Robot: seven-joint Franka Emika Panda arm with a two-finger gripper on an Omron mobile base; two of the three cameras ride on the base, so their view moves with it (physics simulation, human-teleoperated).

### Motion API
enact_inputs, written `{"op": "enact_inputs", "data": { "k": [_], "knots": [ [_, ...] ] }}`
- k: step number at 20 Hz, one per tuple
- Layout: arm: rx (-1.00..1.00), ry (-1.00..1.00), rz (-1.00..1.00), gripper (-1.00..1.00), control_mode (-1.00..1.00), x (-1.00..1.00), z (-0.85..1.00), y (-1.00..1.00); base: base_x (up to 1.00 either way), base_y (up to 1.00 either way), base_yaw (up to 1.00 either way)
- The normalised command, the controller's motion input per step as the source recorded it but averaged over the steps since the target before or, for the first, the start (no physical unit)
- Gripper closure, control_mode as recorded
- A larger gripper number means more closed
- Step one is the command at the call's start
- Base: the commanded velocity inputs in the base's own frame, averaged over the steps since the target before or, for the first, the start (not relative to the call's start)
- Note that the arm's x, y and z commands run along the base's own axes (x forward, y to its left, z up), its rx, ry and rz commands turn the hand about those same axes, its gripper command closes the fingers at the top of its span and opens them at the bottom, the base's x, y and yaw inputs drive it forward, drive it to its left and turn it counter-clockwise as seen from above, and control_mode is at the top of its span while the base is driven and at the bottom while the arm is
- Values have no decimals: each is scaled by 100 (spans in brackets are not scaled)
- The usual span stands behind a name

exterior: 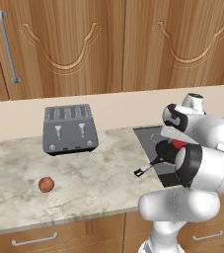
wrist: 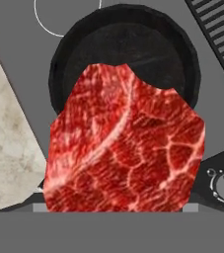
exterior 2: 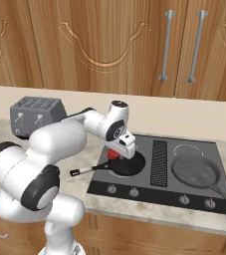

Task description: Place both pans onto different burners. Then place the onion and the steak on different pans.

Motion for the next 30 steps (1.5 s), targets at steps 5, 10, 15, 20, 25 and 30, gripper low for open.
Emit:
{"op": "enact_inputs", "data": {
  "k": [5,10,15,20,25,30],
  "knots": [
    [0,0,0,100,-100,16,-22,-23,0,0,0],
    [-4,0,0,100,-100,18,-36,-12,0,0,0],
    [-2,0,0,100,-100,18,-31,-6,0,0,0],
    [0,0,0,100,-100,14,-26,-6,0,0,0],
    [0,0,0,100,-100,12,-27,-5,0,0,0],
    [0,0,0,100,-100,11,-21,-1,0,0,0]
  ]
}}
